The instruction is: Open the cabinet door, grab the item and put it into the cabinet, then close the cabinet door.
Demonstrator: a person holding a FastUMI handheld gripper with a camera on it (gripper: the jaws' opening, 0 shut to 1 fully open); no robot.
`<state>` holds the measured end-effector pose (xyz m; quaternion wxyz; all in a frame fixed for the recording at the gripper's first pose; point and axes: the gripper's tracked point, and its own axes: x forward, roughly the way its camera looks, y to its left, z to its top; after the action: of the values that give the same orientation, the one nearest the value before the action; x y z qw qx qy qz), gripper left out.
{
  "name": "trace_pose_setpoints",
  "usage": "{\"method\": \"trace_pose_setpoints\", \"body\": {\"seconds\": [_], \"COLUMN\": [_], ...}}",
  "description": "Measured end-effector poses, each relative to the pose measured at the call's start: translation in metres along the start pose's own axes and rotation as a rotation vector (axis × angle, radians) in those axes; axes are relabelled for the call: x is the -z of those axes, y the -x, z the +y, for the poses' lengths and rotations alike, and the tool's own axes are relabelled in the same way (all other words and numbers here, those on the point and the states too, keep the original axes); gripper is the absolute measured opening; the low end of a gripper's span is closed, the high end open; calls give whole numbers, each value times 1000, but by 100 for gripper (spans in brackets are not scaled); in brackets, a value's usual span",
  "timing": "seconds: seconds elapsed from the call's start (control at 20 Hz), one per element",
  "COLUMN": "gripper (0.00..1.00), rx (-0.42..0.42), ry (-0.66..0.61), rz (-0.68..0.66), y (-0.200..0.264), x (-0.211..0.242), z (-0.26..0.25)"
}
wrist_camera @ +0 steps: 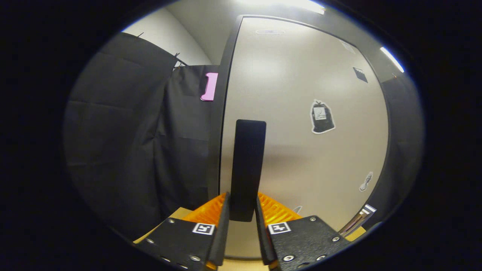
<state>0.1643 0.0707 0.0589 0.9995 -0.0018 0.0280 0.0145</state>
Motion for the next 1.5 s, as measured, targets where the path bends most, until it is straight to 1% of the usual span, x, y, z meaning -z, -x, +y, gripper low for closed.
{"method": "trace_pose_setpoints", "body": {"seconds": [0.05,0.2,0.45,0.55,0.6,0.8,1.1,1.5], "gripper": [33,26,25,25,25,25,24,24], "rx": [-29,-83,-186,-239,-270,-407,-590,-806], "ry": [15,41,18,0,-4,0,15,16], "rz": [1,12,43,49,54,72,83,53], "y": [0,13,43,67,86,115,157,171], "x": [1,-1,-3,-6,-7,-10,-15,-12], "z": [0,2,4,4,3,-4,-21,-58]}}
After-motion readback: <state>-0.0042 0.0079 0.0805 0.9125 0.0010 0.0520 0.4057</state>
